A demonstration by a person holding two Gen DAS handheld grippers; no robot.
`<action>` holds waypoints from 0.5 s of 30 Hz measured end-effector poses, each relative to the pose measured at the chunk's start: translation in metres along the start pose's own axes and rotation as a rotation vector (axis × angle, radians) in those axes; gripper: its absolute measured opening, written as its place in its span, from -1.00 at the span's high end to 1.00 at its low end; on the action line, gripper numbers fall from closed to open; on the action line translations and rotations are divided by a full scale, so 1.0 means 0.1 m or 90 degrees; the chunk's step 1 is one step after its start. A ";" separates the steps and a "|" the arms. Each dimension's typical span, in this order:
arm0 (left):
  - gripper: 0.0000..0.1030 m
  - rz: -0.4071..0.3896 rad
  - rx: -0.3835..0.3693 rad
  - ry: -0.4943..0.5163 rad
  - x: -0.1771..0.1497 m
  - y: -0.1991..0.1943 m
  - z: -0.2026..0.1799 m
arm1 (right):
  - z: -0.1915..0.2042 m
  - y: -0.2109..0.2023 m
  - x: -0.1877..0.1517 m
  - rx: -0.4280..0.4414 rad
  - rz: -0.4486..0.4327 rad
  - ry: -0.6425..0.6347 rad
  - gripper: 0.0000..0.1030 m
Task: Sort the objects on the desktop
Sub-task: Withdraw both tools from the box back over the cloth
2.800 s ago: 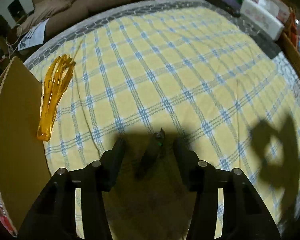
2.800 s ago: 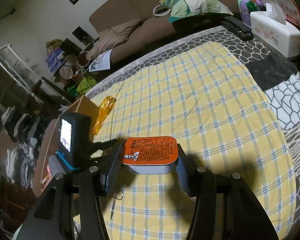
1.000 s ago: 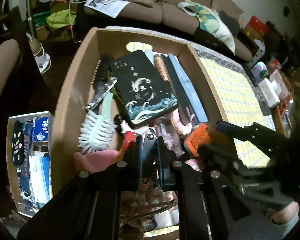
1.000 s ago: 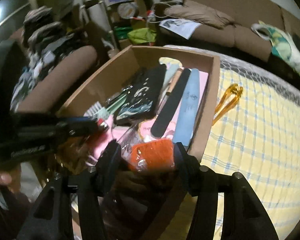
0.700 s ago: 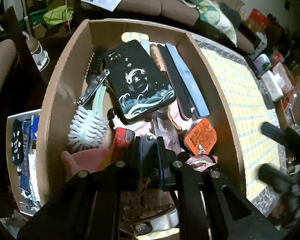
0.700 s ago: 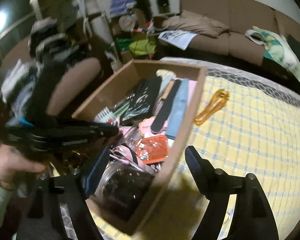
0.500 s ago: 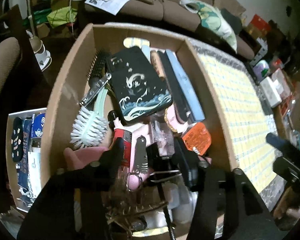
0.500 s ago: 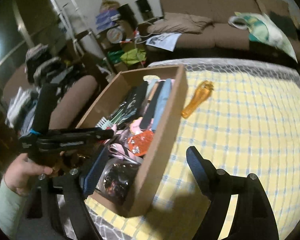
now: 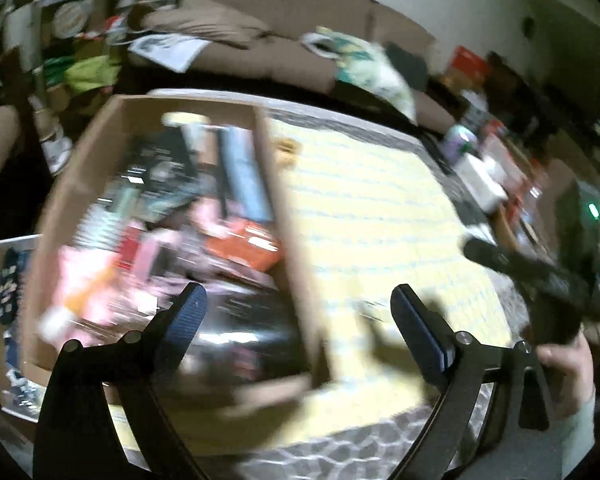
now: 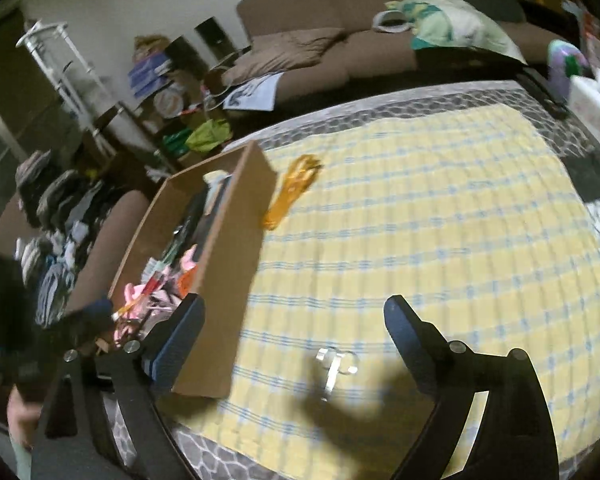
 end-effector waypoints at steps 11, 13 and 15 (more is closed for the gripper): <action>-0.80 0.104 -0.004 0.109 -0.61 0.92 -0.93 | -0.73 -0.07 -0.20 -0.006 0.019 0.103 -0.82; -0.81 0.114 0.016 0.117 -0.67 1.06 -0.93 | -0.81 -0.06 -0.19 -0.002 0.021 0.119 -0.82; -0.95 0.112 0.067 0.144 -0.71 1.15 -0.95 | -0.84 -0.06 -0.18 -0.003 0.021 0.117 -0.82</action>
Point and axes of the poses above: each gripper's, at about its wrist camera, not at the fingertips, and y roughly the way its jaws point, z to its left, x to its top, the point moved 8 cm from there along y, roughly the way its jaws point, and after that the axes turned 12 degrees about -x, right-handed, at the moved point
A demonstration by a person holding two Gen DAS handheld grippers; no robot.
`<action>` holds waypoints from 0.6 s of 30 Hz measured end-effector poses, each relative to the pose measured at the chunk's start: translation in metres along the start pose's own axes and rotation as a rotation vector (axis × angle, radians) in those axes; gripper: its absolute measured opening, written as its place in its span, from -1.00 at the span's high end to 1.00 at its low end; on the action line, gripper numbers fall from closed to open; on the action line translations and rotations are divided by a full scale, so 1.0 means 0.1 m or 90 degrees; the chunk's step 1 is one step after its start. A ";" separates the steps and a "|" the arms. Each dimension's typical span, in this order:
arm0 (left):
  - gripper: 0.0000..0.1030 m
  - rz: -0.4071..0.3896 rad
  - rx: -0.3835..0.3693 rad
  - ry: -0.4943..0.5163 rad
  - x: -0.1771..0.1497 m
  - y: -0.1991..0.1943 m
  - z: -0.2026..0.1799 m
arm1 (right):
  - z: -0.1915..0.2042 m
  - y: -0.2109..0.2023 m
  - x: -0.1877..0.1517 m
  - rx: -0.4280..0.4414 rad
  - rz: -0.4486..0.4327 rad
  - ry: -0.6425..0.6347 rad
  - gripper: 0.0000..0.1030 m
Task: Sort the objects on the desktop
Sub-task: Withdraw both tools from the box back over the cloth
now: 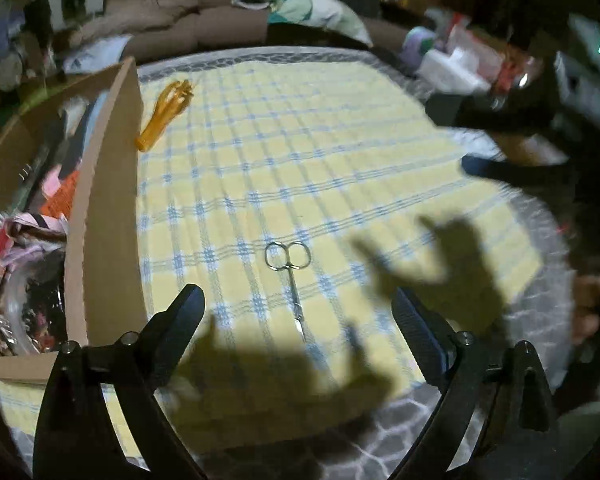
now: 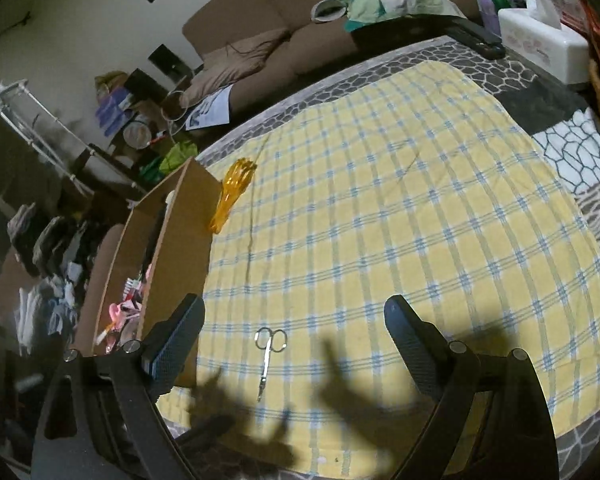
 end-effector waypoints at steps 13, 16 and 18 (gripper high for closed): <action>-0.53 -0.021 -0.101 -0.112 -0.31 -0.14 -0.01 | 0.13 0.26 -0.08 0.081 0.055 -0.032 -0.70; -0.37 -0.011 -0.109 -0.136 -0.37 -0.09 0.11 | 0.23 0.41 -0.15 0.152 0.100 0.004 -0.56; -0.28 -0.005 -0.129 -0.145 -0.40 -0.04 0.13 | 0.29 0.51 -0.19 0.175 0.122 0.016 -0.47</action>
Point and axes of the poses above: each gripper's, at about its wrist camera, not at the fingertips, and y roughly the way its jaws point, z to its left, x to its top, the point moved 8 cm from there along y, roughly the way its jaws point, and after that the axes turned 12 degrees about -x, right-handed, at the moved point
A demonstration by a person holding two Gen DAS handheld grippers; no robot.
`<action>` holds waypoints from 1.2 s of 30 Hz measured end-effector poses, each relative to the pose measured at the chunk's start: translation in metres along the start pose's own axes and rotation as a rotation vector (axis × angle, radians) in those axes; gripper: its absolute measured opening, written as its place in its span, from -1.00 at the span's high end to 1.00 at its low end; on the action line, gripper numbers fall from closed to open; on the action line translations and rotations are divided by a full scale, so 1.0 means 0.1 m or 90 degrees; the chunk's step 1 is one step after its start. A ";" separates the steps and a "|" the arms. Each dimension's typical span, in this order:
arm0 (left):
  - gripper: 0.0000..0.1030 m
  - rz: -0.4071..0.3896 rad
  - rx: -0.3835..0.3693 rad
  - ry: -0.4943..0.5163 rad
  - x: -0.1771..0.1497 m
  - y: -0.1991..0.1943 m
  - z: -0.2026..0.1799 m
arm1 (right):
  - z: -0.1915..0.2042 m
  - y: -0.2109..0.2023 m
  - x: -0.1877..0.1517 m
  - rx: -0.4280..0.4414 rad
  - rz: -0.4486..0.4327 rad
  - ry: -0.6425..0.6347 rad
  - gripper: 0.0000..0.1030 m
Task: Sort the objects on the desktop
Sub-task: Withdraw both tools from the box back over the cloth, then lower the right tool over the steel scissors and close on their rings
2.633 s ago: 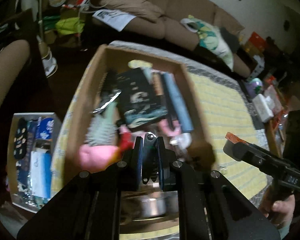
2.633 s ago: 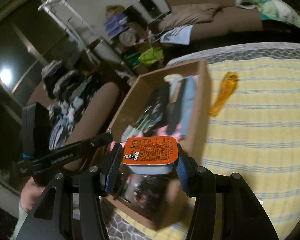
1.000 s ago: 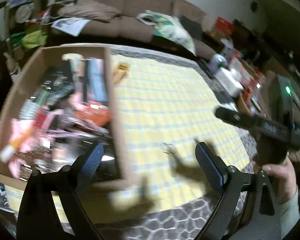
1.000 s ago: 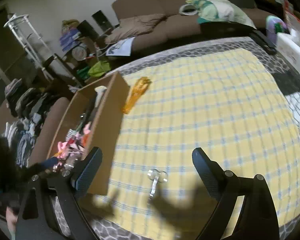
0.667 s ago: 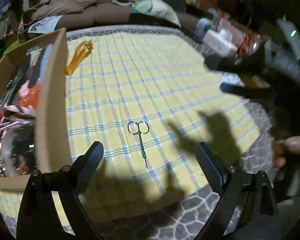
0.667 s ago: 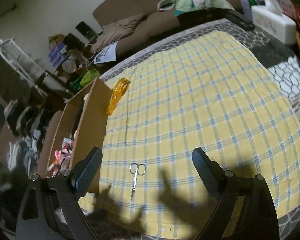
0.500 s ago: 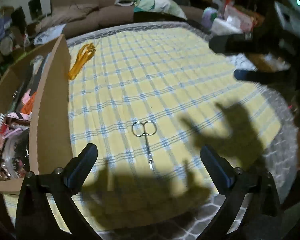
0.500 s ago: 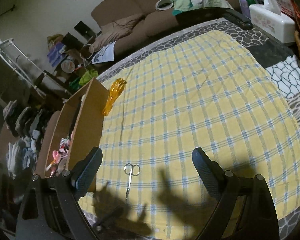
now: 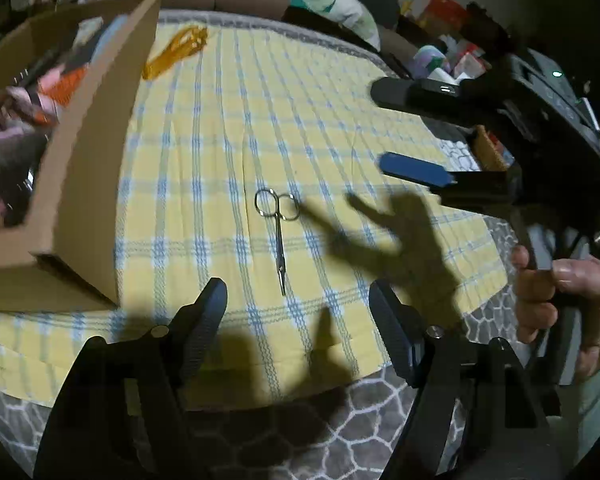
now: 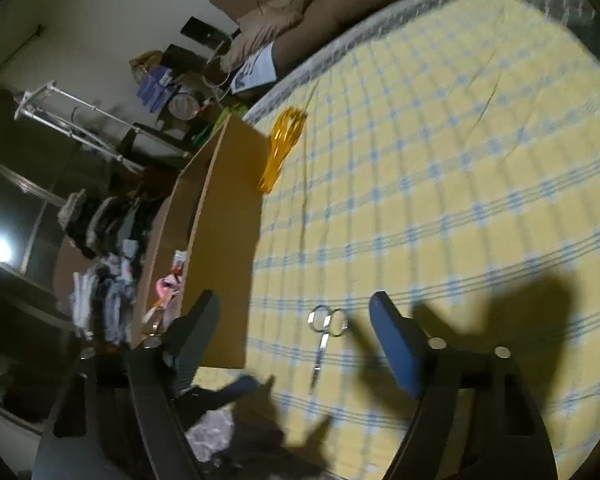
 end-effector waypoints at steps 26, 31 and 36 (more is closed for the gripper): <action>0.02 0.039 -0.159 -0.046 -0.04 0.40 -0.03 | 0.16 0.71 -0.35 -0.052 0.154 -0.056 -0.42; -0.01 0.044 -0.146 -0.039 -0.01 0.39 -0.01 | 0.17 0.68 -0.36 -0.075 0.149 -0.083 -0.38; -0.02 0.049 -0.028 -0.001 -0.01 0.29 0.10 | 0.19 0.59 -0.26 -0.186 0.090 -0.181 -0.41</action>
Point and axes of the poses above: each gripper's, at about its wrist camera, not at the fingertips, and y roughly the way its jaws point, z to its left, x to its top, the point moved 8 cm from there along y, roughly the way its jaws point, and after that the axes turned 12 degrees about -x, right-handed, at the moved point
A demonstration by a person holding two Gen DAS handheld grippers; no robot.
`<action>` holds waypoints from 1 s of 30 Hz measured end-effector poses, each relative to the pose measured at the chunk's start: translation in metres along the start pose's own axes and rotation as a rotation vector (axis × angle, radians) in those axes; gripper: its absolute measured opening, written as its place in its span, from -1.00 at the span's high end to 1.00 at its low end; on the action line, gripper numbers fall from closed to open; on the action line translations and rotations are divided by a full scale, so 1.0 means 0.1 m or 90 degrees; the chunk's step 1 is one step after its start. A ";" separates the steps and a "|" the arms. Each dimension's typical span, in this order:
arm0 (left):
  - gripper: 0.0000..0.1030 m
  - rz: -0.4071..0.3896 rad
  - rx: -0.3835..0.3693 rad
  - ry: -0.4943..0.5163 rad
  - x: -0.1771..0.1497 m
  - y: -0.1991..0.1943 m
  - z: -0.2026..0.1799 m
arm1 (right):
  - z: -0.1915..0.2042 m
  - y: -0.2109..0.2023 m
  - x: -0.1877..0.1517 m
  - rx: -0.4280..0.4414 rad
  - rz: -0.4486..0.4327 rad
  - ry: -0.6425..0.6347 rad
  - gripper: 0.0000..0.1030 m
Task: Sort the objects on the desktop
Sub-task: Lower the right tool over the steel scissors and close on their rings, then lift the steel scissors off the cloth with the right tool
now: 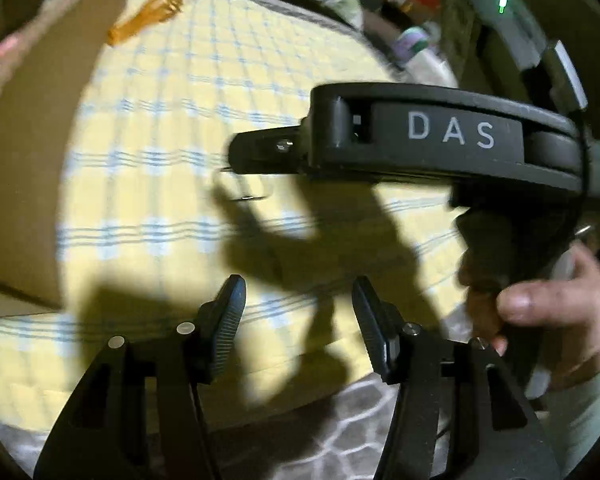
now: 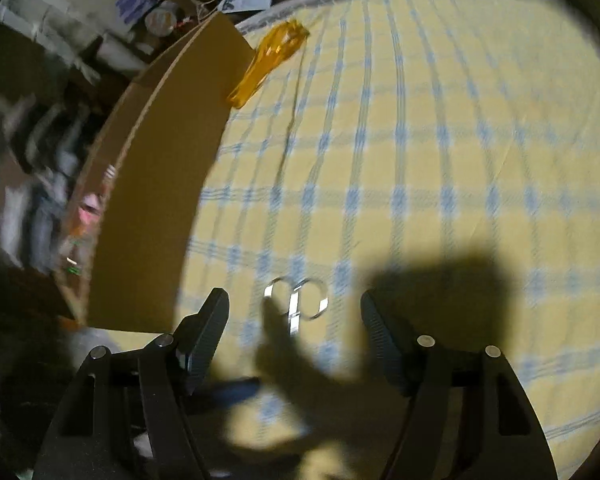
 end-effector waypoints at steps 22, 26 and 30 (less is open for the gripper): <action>-0.19 -0.006 0.062 -0.036 -0.10 -0.23 0.29 | 0.23 0.18 -0.05 -0.089 -0.039 -0.084 0.36; -0.36 -0.012 0.050 -0.031 -0.02 -0.17 0.28 | 0.08 0.08 -0.03 0.028 -0.030 0.031 0.36; -0.37 -0.022 0.068 -0.001 0.05 -0.11 0.23 | 0.06 -0.06 -0.02 0.076 -0.037 0.072 0.36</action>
Point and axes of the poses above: each gripper's, at about its wrist camera, not at the fingertips, and y roughly the way its jaws point, z to its left, x to its top, the point moved 8 cm from there along y, roughly the way its jaws point, and after that the axes turned 12 degrees about -x, right-handed, at the moved point
